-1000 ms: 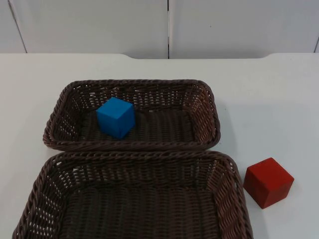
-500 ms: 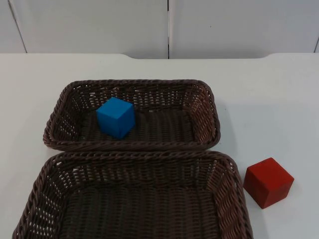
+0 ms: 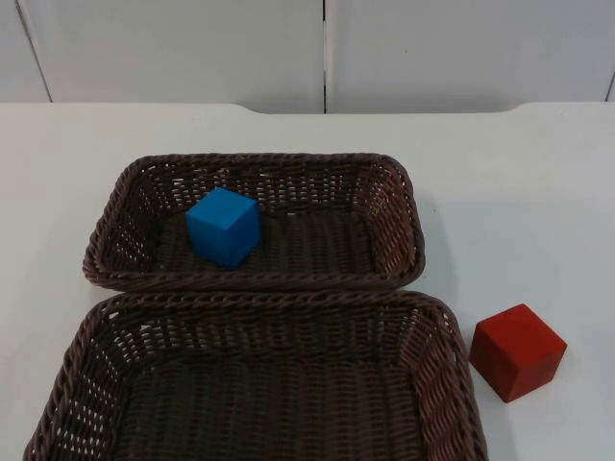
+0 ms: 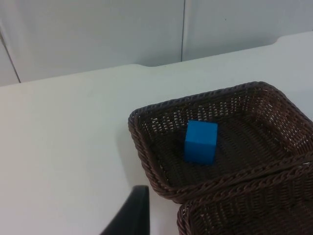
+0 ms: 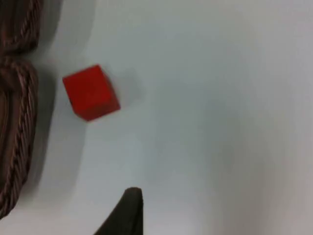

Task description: Pick up one cube with the left hand and place it into the upper basket. Pick up one cube with the right hand and place it into the lower basket.

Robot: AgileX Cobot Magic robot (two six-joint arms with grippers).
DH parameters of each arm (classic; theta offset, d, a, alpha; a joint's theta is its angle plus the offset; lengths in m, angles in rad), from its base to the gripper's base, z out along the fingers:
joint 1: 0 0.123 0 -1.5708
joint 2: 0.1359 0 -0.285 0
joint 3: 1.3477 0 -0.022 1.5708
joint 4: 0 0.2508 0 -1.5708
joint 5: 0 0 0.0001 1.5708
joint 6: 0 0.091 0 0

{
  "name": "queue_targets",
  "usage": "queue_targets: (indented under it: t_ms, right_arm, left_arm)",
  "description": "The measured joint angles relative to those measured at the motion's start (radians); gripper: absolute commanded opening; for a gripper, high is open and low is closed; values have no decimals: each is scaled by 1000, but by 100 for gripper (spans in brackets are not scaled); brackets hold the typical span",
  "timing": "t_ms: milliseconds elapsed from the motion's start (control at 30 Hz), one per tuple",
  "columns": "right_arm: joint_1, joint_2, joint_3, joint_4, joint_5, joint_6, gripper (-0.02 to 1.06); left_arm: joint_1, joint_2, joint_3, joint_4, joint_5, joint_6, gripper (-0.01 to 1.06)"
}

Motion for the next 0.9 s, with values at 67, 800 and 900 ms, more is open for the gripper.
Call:
queue_targets:
  t_ms: [67,800,900]
  right_arm:
    - [0,105,-25,36,-4,-39,105]
    - [266,825,-261,60,-197,-192,105]
    - [340,871,-262,21,-261,-192,105]
  left_arm:
    - [0,0,0,0,0,0,105]
    - [0,0,0,0,0,0,105]
    - [0,0,0,0,0,0,105]
